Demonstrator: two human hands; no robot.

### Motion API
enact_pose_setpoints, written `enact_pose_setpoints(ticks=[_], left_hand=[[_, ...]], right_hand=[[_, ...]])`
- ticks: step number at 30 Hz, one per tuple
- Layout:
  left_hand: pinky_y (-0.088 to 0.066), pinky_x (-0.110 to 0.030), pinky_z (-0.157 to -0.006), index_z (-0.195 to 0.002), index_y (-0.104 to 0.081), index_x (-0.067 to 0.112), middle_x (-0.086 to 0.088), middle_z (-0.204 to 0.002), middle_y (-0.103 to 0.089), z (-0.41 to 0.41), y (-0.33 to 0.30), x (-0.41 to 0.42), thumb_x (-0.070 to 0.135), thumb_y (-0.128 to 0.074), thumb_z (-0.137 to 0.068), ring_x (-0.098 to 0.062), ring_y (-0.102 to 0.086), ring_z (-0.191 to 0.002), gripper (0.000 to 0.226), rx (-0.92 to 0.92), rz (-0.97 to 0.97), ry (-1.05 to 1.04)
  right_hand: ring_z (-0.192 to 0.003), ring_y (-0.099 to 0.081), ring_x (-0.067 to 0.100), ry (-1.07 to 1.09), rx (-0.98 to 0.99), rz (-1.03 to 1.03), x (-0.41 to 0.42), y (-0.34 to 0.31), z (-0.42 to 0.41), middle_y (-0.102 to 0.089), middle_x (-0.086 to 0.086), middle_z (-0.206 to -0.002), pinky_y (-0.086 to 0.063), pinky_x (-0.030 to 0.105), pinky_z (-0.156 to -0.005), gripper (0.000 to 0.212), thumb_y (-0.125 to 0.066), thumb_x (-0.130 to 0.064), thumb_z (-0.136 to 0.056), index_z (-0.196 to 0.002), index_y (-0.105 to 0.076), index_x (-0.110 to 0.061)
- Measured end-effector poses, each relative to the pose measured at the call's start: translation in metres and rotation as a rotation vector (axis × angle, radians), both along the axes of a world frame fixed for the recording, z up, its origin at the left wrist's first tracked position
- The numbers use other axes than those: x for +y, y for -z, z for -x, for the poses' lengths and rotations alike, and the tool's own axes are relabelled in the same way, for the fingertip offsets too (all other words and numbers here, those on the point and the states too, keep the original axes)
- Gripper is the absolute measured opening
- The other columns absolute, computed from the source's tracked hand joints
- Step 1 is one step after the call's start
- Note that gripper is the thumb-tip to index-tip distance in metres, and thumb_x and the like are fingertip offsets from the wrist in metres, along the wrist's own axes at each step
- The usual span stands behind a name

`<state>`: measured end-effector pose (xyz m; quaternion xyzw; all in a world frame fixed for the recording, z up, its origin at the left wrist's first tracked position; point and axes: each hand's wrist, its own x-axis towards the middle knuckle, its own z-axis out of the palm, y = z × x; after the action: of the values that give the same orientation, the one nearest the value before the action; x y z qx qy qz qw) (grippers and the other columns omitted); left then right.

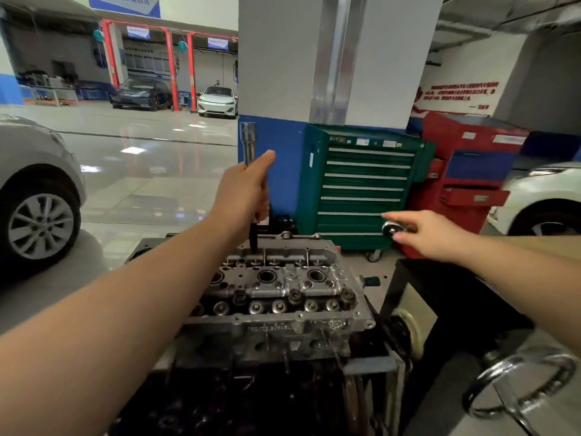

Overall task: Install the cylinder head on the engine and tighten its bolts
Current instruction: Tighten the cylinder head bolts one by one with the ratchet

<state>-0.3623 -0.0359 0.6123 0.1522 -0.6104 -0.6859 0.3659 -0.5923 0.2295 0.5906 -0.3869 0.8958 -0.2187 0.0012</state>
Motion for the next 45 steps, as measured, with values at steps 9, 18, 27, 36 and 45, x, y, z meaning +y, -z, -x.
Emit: enact_pose_setpoints(ticks=[9, 18, 27, 36, 45], left_hand=[[-0.031, -0.026, -0.041, -0.056, -0.048, 0.025, 0.003, -0.052, -0.035, -0.006, 0.023, -0.006, 0.048, -0.066, -0.094, -0.017, -0.030, -0.041, 0.049, 0.027, -0.063, -0.092], [-0.028, -0.025, -0.043, -0.057, -0.039, 0.026, 0.000, -0.051, -0.029, -0.018, 0.018, -0.006, 0.051, -0.067, -0.085, -0.020, -0.025, -0.042, 0.047, 0.062, -0.051, -0.134], [-0.030, -0.028, -0.046, -0.060, -0.045, 0.027, 0.004, -0.056, -0.041, -0.045, -0.001, -0.019, 0.047, -0.060, -0.088, -0.019, -0.038, -0.048, 0.037, -0.113, 0.101, -0.148], [-0.029, -0.039, -0.060, -0.053, -0.050, 0.030, 0.002, -0.058, -0.040, -0.067, 0.011, -0.031, 0.051, -0.062, -0.082, -0.019, -0.038, -0.050, 0.037, -0.075, 0.102, -0.075], [-0.037, -0.031, -0.056, -0.061, -0.050, 0.024, 0.001, -0.057, -0.037, -0.072, 0.005, -0.058, 0.043, -0.056, -0.101, -0.020, -0.035, -0.051, 0.044, 0.044, -0.038, -0.007]], right_hand=[[-0.103, -0.060, 0.034, 0.334, 0.113, -0.063, 0.035, 0.095, 0.040, -0.045, 0.003, -0.106, -0.052, 0.040, -0.092, 0.047, -0.063, -0.037, -0.102, -0.147, -0.054, -0.048], [-0.126, -0.046, 0.031, 0.426, 0.282, -0.315, 0.048, 0.101, 0.032, -0.048, 0.004, -0.135, -0.040, 0.050, -0.101, 0.050, -0.028, -0.064, -0.104, -0.154, -0.031, -0.058], [-0.098, -0.062, 0.000, -0.138, 0.000, 0.445, -0.088, 0.023, -0.116, -0.066, -0.022, -0.105, -0.050, 0.025, -0.084, 0.022, -0.063, -0.035, -0.098, -0.119, -0.070, -0.036], [-0.100, -0.065, 0.014, -0.292, -0.131, 0.250, -0.175, 0.044, -0.200, -0.073, -0.005, -0.126, -0.049, 0.028, -0.087, 0.030, -0.058, -0.030, -0.103, -0.129, -0.073, -0.027], [-0.102, -0.066, 0.005, -0.355, -0.133, 0.135, -0.191, 0.042, -0.179, -0.074, -0.012, -0.114, -0.052, 0.030, -0.101, 0.031, -0.062, -0.011, -0.100, -0.120, -0.076, -0.030]])
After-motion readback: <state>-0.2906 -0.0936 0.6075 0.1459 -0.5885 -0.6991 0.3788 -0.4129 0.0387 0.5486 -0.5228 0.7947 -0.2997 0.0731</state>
